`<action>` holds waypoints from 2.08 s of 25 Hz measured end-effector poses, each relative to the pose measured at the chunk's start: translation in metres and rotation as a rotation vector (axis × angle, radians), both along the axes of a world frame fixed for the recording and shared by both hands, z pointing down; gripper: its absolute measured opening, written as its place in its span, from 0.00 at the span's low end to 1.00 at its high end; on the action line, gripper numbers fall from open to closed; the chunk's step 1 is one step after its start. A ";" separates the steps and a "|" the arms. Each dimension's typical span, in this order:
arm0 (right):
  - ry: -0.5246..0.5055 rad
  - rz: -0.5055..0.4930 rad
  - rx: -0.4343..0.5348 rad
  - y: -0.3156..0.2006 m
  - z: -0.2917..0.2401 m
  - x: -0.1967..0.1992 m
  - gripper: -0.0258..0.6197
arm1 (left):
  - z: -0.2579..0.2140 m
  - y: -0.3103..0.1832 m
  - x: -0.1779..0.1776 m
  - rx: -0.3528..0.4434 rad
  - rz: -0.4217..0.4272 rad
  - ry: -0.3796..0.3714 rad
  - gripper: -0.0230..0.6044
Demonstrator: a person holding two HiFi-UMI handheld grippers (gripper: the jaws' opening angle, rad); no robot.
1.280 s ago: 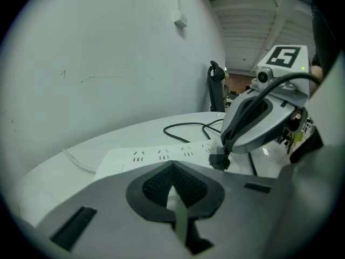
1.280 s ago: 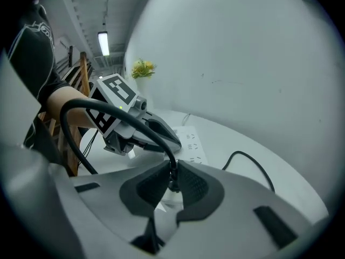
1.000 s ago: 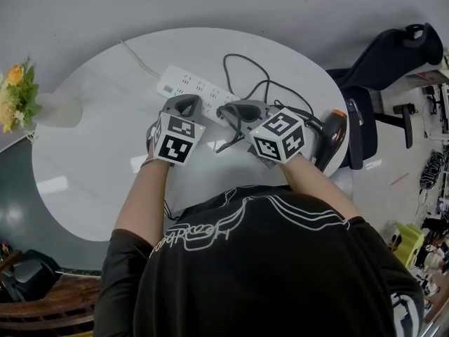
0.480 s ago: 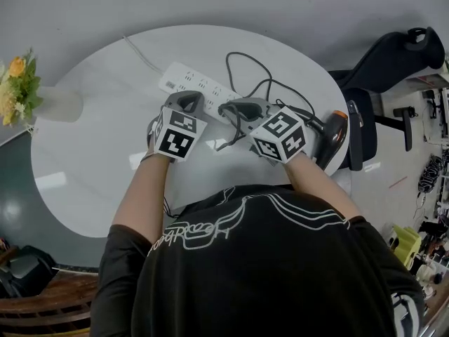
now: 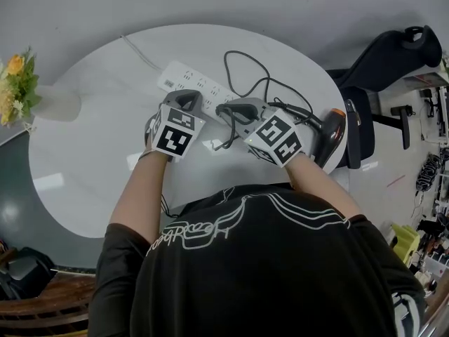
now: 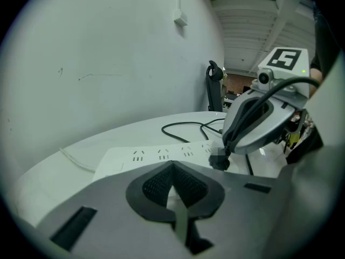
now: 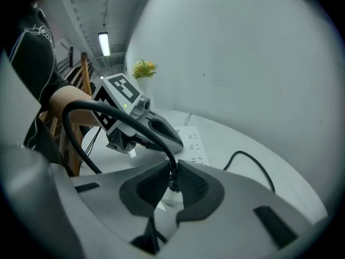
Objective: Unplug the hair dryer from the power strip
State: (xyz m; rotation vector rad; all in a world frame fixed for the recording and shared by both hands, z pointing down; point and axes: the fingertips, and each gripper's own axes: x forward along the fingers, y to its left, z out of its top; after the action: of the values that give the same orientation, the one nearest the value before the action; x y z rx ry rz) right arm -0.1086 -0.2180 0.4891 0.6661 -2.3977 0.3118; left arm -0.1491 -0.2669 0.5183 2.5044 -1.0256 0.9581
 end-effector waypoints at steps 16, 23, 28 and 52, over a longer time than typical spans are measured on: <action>0.025 0.029 -0.001 0.003 -0.001 0.000 0.08 | 0.000 0.002 0.000 0.000 -0.005 0.002 0.04; -0.042 0.060 -0.084 0.002 0.000 0.003 0.08 | -0.001 0.002 -0.001 -0.009 -0.008 0.008 0.04; -0.192 0.177 -0.232 -0.005 0.000 0.010 0.08 | 0.000 0.003 -0.001 -0.014 -0.009 0.026 0.04; 0.037 0.040 -0.011 0.007 -0.003 0.001 0.08 | 0.000 0.005 0.001 0.009 0.000 -0.002 0.04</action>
State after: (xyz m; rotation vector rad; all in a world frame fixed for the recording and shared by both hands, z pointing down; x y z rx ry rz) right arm -0.1075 -0.2105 0.4860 0.7096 -2.3486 0.3266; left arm -0.1478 -0.2618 0.5183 2.5110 -1.0328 0.9577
